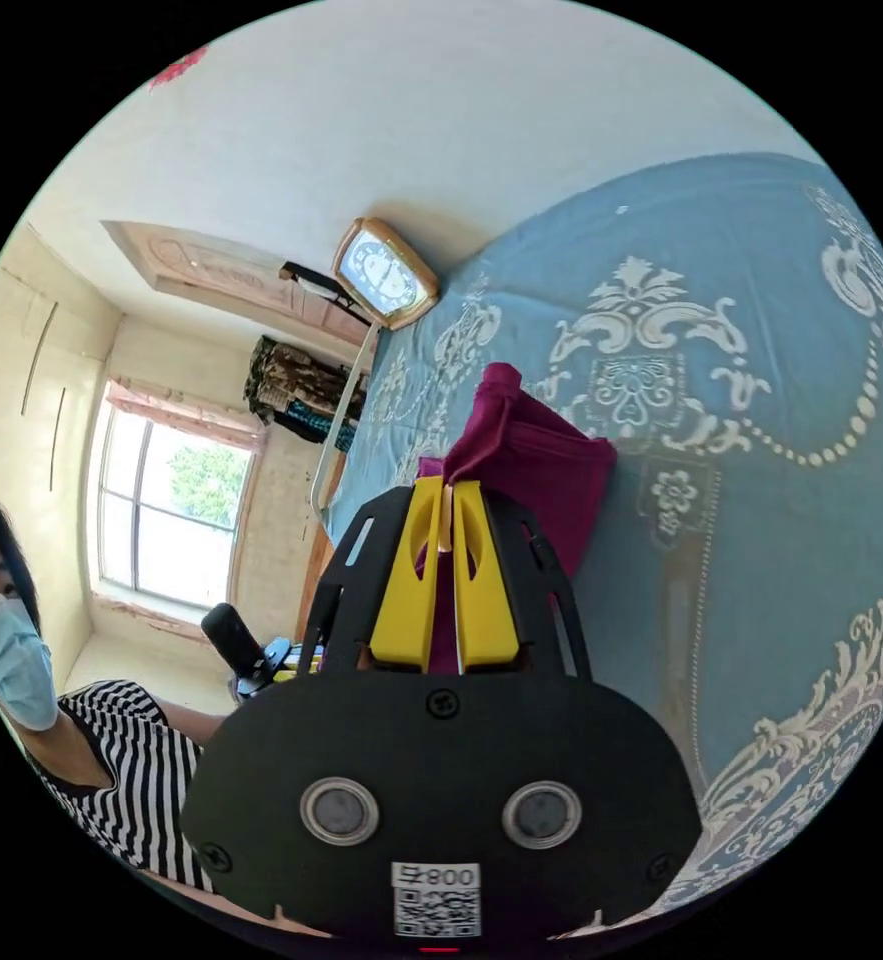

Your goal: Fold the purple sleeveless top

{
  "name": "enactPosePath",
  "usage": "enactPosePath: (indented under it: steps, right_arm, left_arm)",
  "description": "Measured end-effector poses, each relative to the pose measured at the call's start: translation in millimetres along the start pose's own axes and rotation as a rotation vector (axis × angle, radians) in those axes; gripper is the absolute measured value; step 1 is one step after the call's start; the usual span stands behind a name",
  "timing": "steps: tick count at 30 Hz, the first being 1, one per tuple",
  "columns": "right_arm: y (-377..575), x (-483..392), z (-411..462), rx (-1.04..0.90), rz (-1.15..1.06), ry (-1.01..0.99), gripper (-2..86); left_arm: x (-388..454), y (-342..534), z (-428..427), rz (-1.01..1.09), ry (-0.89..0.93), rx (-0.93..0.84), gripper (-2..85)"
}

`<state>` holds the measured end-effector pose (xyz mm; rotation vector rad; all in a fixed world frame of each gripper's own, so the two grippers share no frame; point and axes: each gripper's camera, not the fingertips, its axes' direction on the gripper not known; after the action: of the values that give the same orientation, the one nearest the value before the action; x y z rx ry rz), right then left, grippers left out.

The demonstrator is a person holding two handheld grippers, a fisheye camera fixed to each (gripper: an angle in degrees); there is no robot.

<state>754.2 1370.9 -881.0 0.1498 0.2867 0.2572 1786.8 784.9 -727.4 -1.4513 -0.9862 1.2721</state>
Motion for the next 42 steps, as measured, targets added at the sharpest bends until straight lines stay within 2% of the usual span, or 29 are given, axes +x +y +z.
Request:
enactPosePath:
  steps: [10,25,34,42]
  right_arm:
    - [-13.6,-53.7,191.1,-0.192,-0.076,-0.011,1.3]
    - [0.8,-62.8,374.1,-0.373,-0.091,0.099,1.7]
    - [16.5,-48.8,419.2,-0.405,-0.075,0.056,2.2]
    - [50.4,-48.1,379.0,-0.342,-0.168,-0.039,2.1]
  left_arm:
    - [-118.0,48.4,-103.5,-0.290,-0.036,0.090,2.0]
    - [-250.3,110.7,-186.4,-0.648,0.142,0.218,1.9]
    - [-296.2,134.3,-218.5,-0.751,0.243,0.273,1.9]
    - [-310.0,148.4,-244.4,-0.774,0.251,0.279,1.1]
